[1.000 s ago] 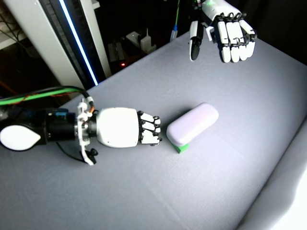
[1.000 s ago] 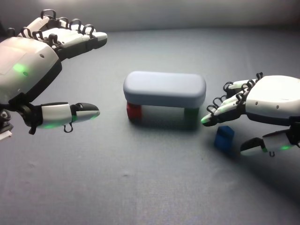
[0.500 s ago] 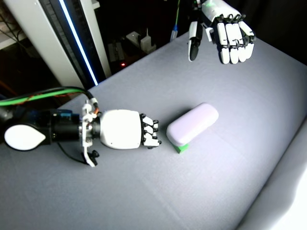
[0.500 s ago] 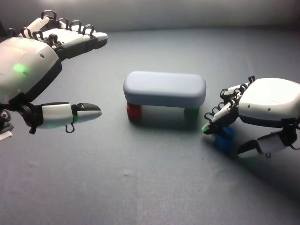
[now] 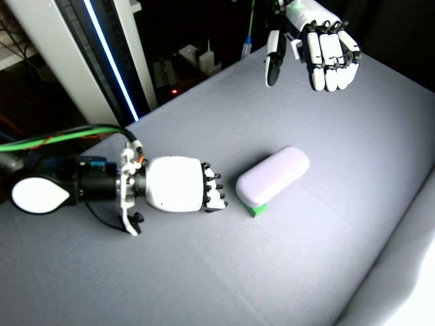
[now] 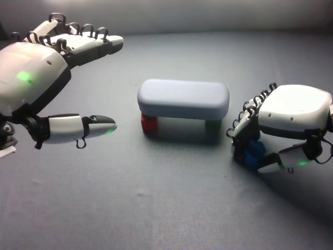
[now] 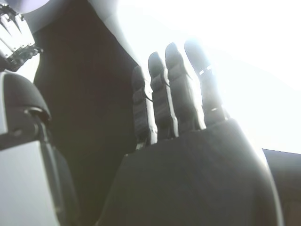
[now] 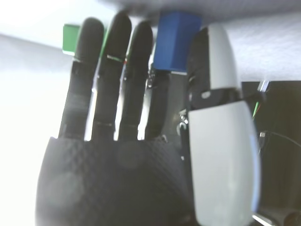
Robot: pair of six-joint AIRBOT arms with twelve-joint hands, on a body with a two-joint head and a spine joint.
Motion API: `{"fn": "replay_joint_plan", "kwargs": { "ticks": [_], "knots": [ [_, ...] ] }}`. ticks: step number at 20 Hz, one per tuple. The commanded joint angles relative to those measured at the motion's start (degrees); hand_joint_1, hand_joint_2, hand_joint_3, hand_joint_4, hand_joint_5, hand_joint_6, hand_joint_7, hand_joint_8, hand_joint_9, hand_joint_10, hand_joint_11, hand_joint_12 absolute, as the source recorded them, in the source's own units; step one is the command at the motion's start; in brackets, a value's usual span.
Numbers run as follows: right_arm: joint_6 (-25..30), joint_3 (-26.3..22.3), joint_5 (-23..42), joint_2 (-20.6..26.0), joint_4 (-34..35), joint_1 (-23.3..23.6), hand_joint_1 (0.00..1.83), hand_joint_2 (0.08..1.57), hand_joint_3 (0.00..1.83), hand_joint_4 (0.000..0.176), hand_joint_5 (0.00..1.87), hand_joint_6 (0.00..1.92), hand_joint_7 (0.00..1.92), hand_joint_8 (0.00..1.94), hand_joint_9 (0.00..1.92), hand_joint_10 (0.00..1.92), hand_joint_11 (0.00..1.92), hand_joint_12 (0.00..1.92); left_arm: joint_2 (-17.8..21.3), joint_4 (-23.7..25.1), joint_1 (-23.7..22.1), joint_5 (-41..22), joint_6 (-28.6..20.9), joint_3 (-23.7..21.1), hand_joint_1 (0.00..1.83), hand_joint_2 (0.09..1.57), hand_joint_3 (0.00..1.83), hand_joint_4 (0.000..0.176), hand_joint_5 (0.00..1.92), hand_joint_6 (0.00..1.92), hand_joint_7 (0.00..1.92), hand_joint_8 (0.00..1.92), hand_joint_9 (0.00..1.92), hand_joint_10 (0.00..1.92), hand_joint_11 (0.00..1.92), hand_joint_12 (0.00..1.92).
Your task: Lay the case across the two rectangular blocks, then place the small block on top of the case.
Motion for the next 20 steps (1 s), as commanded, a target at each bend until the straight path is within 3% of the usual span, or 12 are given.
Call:
{"fn": "replay_joint_plan", "kwargs": {
  "ticks": [1, 2, 4, 8, 9, 10, 11, 12, 15, 17, 18, 20],
  "knots": [
    [0.21, 0.29, 3.08, 0.08, 0.90, 0.32, 1.24, 1.13, 0.00, 0.000, 0.94, 0.88, 0.96, 1.20, 0.79, 1.03, 0.58, 1.52, -0.11, 0.32, -0.59, -6.71, -0.32, 0.30, 0.87, 0.93, 0.00, 0.037, 0.40, 0.00, 0.45, 0.01, 0.43, 0.01, 0.00, 1.05],
    [0.21, 0.29, 3.05, 0.08, 0.90, 0.32, 1.23, 1.12, 0.00, 0.000, 0.93, 0.96, 1.03, 1.03, 0.85, 0.93, 0.62, 1.42, -0.12, 0.32, -0.59, -6.69, -0.33, 0.30, 0.85, 0.93, 0.00, 0.040, 0.39, 0.00, 0.43, 0.00, 0.43, 0.01, 0.00, 1.05],
    [0.21, 0.29, 3.01, 0.08, 0.90, 0.32, 1.38, 1.08, 0.00, 0.000, 0.94, 0.95, 1.15, 0.72, 1.00, 1.11, 0.75, 1.25, -0.12, 0.32, -0.58, -6.69, -0.37, 0.28, 0.85, 0.94, 0.00, 0.031, 0.39, 0.00, 0.44, 0.00, 0.45, 0.01, 0.00, 1.09],
    [0.21, 0.29, 3.00, 0.08, 0.91, 0.32, 1.39, 1.08, 0.00, 0.000, 0.92, 0.99, 1.15, 0.69, 1.00, 1.08, 0.82, 1.13, -0.21, 0.31, -0.57, -6.54, -0.40, 0.29, 0.85, 0.93, 0.00, 0.046, 0.39, 0.00, 0.43, 0.00, 0.45, 0.01, 0.00, 1.11],
    [0.21, 0.29, 3.00, 0.08, 0.91, 0.32, 1.39, 1.07, 0.00, 0.000, 0.99, 0.82, 1.16, 0.73, 0.98, 1.17, 0.75, 1.33, -0.21, 0.31, -0.56, -6.54, -0.40, 0.29, 0.87, 0.93, 0.00, 0.040, 0.38, 0.00, 0.43, 0.00, 0.45, 0.00, 0.00, 1.10],
    [0.32, 0.29, 3.00, 0.09, 0.91, 0.32, 1.39, 1.07, 0.00, 0.000, 0.99, 0.82, 1.16, 0.73, 0.98, 1.17, 0.75, 1.33, -0.21, 0.30, -0.55, -6.54, -0.43, 0.28, 0.87, 0.93, 0.00, 0.040, 0.38, 0.00, 0.43, 0.00, 0.45, 0.00, 0.00, 1.10],
    [0.47, 0.27, 3.03, 0.10, 0.89, 0.32, 1.39, 1.06, 0.00, 0.000, 0.97, 0.88, 1.18, 0.65, 1.03, 1.13, 0.78, 1.38, -0.21, 0.29, -0.49, -6.55, -0.50, 0.28, 0.90, 0.93, 0.00, 0.022, 0.39, 0.00, 0.45, 0.00, 0.47, 0.01, 0.05, 1.07],
    [0.51, 0.18, 3.06, 0.10, 0.84, 0.32, 1.29, 1.07, 0.00, 0.000, 0.97, 0.95, 1.20, 0.69, 1.04, 0.97, 0.79, 1.39, -0.21, 0.29, -0.43, -6.57, -0.52, 0.27, 0.89, 0.93, 0.00, 0.025, 0.39, 0.00, 0.44, 0.00, 0.46, 0.00, 0.01, 1.08],
    [0.51, -0.60, 5.03, 0.97, 0.79, 1.72, 1.27, 1.05, 0.00, 0.000, 1.01, 0.92, 1.26, 0.58, 1.10, 0.88, 0.84, 1.40, -0.17, 0.28, -0.07, -7.04, -0.74, 0.15, 0.91, 0.93, 0.00, 0.027, 0.39, 0.00, 0.44, 0.00, 0.46, 0.00, 0.00, 1.08],
    [0.52, -1.07, 6.72, 2.02, 1.23, 3.21, 1.27, 1.05, 0.00, 0.000, 1.03, 0.87, 1.26, 0.60, 1.10, 0.83, 0.82, 1.43, 0.13, 0.16, 0.39, -7.71, -0.94, -0.12, 0.91, 0.94, 0.00, 0.018, 0.39, 0.00, 0.44, 0.00, 0.45, 0.00, 0.01, 1.06],
    [0.52, -1.17, 7.77, 2.43, 1.78, 3.84, 1.27, 1.05, 0.00, 0.000, 1.00, 0.95, 1.28, 0.52, 1.10, 0.79, 0.66, 1.45, 0.29, -0.08, 0.70, -7.98, -0.94, -0.24, 0.93, 0.94, 0.00, 0.006, 0.39, 0.00, 0.45, 0.01, 0.48, 0.01, 0.07, 1.08],
    [0.51, -1.13, 9.71, 2.91, 2.96, 4.99, 1.26, 1.06, 0.00, 0.000, 1.02, 0.85, 1.18, 0.78, 1.10, 0.83, 0.88, 1.34, 0.40, -0.74, 1.53, -8.54, -1.09, -0.32, 0.98, 0.93, 0.00, 0.000, 0.40, 0.00, 0.46, 0.01, 0.49, 0.02, 0.07, 1.09]
  ]
}}
